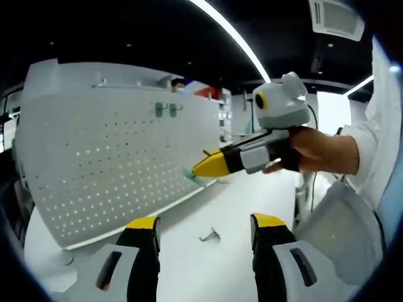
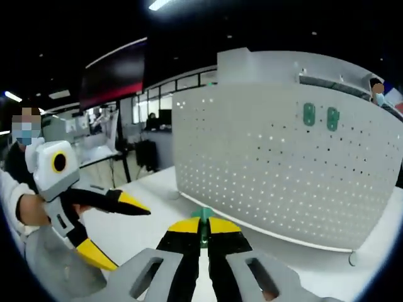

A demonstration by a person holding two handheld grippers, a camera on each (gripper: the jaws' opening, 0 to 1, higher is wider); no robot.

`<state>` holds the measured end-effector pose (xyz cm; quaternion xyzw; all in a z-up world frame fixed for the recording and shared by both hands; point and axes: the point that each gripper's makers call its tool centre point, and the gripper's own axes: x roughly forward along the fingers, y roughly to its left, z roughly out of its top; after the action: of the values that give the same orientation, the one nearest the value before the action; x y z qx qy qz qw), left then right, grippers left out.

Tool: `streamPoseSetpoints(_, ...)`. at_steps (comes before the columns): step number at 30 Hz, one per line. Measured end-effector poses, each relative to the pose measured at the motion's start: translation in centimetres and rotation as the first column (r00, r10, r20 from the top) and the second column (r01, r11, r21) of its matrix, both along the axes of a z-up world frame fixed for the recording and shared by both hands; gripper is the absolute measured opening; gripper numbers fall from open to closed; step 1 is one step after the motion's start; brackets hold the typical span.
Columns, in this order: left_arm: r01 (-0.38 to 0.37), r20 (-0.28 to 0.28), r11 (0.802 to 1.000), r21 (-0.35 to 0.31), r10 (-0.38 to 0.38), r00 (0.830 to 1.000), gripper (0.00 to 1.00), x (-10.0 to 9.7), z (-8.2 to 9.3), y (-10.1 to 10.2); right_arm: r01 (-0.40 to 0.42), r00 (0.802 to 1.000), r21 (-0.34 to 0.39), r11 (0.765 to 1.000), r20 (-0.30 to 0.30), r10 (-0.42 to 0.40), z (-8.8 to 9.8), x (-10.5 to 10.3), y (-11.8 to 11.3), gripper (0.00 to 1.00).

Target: Insert the hook assembly into the mounting plate slot until the hook locks in place.

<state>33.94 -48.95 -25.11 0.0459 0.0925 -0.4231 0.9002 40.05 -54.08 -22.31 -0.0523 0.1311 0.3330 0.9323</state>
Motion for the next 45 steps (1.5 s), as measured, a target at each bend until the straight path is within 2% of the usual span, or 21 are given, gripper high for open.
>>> streamPoseSetpoints(12, -0.002, 0.002, 1.000, -0.003, 0.002, 1.000, 0.59, 0.0, 0.1, 0.0, 0.057, 0.996, 0.028, 0.998, 0.063, -0.058, 2.5, 0.9, -2.3, 0.01)
streamPoseSetpoints(23, 0.006, -0.003, 1.000, 0.003, -0.006, 1.000, 0.59, 0.0, -0.1, -0.2, 0.125, 0.982, 0.062, 0.990, 0.133, -0.132, 5.5, 2.0, -5.2, 0.01)
streamPoseSetpoints(34, 0.003, 0.009, 1.000, -0.005, -0.003, 1.000, 0.60, 0.1, 0.2, -0.1, 0.176, 0.963, 0.092, 0.980, 0.191, -0.191, 7.7, 3.1, -7.3, 0.01)
streamPoseSetpoints(45, -0.003, 0.009, 1.000, -0.003, 0.003, 1.000, 0.60, 0.2, 0.2, 0.1, 0.242, 0.931, 0.152, 0.958, 0.240, -0.274, 9.6, 4.3, -10.0, 0.01)
